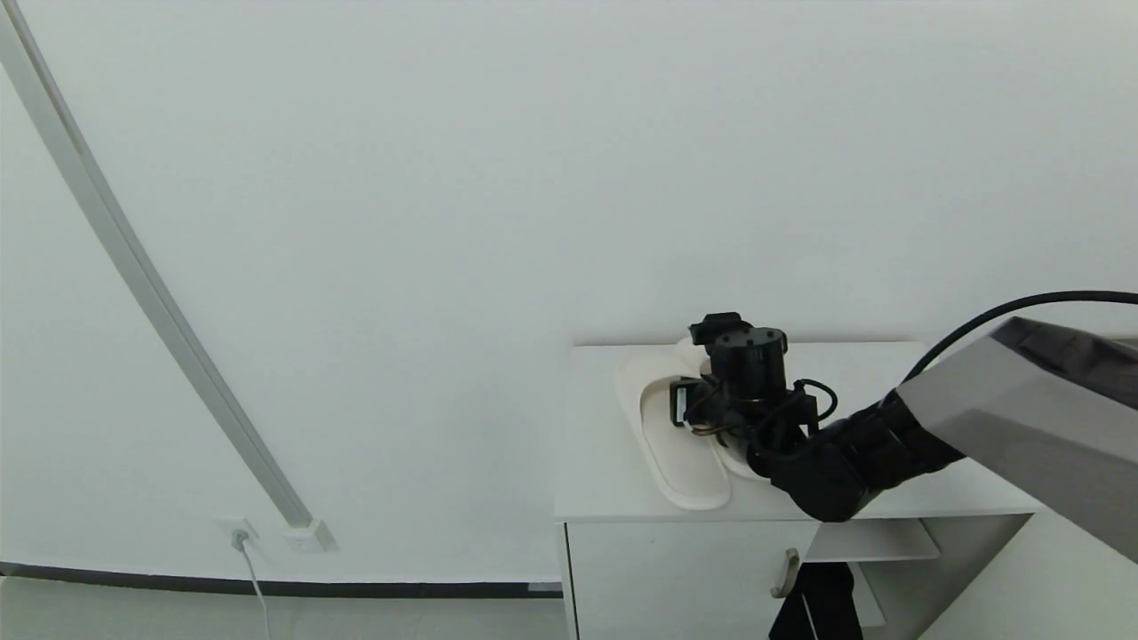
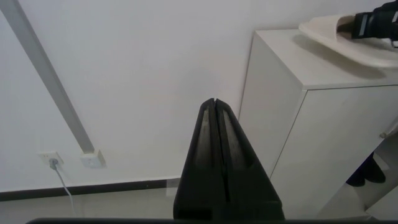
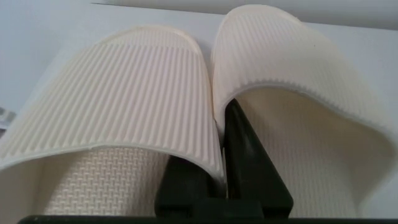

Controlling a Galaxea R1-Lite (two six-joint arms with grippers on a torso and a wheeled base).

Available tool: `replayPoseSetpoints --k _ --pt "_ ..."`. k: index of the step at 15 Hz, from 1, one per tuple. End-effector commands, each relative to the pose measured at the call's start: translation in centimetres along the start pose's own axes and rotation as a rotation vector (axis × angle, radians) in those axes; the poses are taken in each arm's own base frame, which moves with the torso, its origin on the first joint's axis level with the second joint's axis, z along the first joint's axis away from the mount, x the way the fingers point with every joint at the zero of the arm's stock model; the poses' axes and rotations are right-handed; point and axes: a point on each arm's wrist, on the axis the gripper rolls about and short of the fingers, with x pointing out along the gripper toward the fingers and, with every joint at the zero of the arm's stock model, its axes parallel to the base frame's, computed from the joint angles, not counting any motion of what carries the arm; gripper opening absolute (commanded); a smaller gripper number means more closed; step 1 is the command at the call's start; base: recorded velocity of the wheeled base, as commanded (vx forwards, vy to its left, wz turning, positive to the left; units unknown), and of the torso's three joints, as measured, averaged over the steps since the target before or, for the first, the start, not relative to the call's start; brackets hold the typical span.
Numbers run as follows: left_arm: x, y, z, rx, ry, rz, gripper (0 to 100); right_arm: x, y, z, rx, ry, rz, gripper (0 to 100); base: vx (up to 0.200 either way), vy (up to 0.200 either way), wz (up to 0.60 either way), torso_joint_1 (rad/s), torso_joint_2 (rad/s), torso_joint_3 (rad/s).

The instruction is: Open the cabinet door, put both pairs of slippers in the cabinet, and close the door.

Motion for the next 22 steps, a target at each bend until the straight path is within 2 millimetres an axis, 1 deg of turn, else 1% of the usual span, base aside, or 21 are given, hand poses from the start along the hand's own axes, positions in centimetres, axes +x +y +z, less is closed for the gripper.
replayPoseSetpoints --k 1,2,5,6,7,9,13,18,22 --pt "0.0 0.0 0.0 0.001 0.001 0.000 0 -5.8 -0.4 2.4 0.001 -0.016 0.064 0 0.000 0.000 0.00 0.000 0.00 0.000" --pt "0.0 0.0 0.0 0.001 0.001 0.000 0 -7.8 -0.3 2.1 -0.011 0.002 0.090 0 0.000 0.000 0.00 0.000 0.00 0.000" --pt "0.0 0.0 0.0 0.001 0.001 0.000 0 -13.0 0.1 1.0 -0.042 0.048 0.165 0 0.000 0.000 0.00 0.000 0.00 0.000" --pt "0.0 0.0 0.0 0.001 0.001 0.000 0 -14.3 0.4 0.4 -0.057 0.065 0.193 0 0.000 0.000 0.00 0.000 0.00 0.000" --pt "0.0 0.0 0.0 0.001 0.001 0.000 0 -14.8 0.6 0.0 -0.067 0.076 0.206 0 0.000 0.000 0.00 0.000 0.00 0.000" --pt "0.0 0.0 0.0 0.001 0.001 0.000 0 -14.9 0.9 -0.4 -0.076 0.089 0.215 0 0.000 0.000 0.00 0.000 0.00 0.000" --pt "0.0 0.0 0.0 0.003 0.001 0.000 0 -14.8 1.0 -0.4 -0.075 0.086 0.217 0 0.000 0.000 0.00 0.000 0.00 0.000" --pt "0.0 0.0 0.0 0.002 0.003 0.000 0 -15.4 1.5 -1.0 -0.091 0.104 0.239 0 -0.200 0.000 0.00 0.003 0.01 0.002" --pt "0.0 0.0 0.0 -0.001 0.001 0.000 0 -15.6 1.4 -1.3 -0.097 0.112 0.242 0 -0.200 0.000 0.00 0.005 0.00 0.002"
